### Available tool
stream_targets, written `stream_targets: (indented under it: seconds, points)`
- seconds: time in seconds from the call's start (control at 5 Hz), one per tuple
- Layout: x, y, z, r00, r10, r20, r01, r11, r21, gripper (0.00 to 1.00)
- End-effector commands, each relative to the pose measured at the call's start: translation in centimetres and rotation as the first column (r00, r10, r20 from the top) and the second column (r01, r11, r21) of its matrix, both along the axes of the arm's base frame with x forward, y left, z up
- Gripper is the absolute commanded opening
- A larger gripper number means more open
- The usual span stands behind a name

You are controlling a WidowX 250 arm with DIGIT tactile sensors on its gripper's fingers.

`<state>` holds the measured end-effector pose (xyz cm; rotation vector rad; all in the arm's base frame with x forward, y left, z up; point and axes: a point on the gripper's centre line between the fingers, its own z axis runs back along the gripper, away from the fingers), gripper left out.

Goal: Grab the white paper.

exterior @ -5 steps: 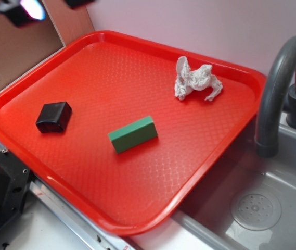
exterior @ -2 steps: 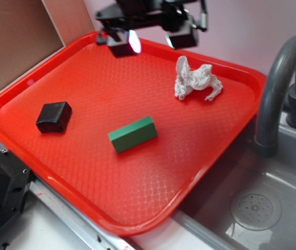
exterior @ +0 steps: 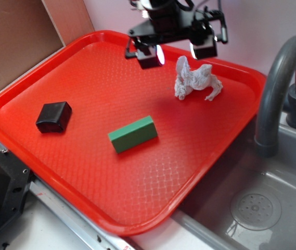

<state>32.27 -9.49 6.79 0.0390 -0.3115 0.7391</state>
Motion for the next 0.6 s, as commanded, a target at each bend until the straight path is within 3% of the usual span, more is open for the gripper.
stream_targets:
  seconds: [0.0,0.2,0.4]
  points:
    - [2.0,-0.9,-1.8,0.999,-0.025,0.039,0.03,0.993,-0.111,1.0]
    - [2.3,-1.5,-3.2,0.999,-0.044,0.001,0.043,0.985,-0.165,1.0]
    - [2.1,-1.1,-4.6,0.998,-0.03,-0.058,0.021,0.99,-0.138,1.0]
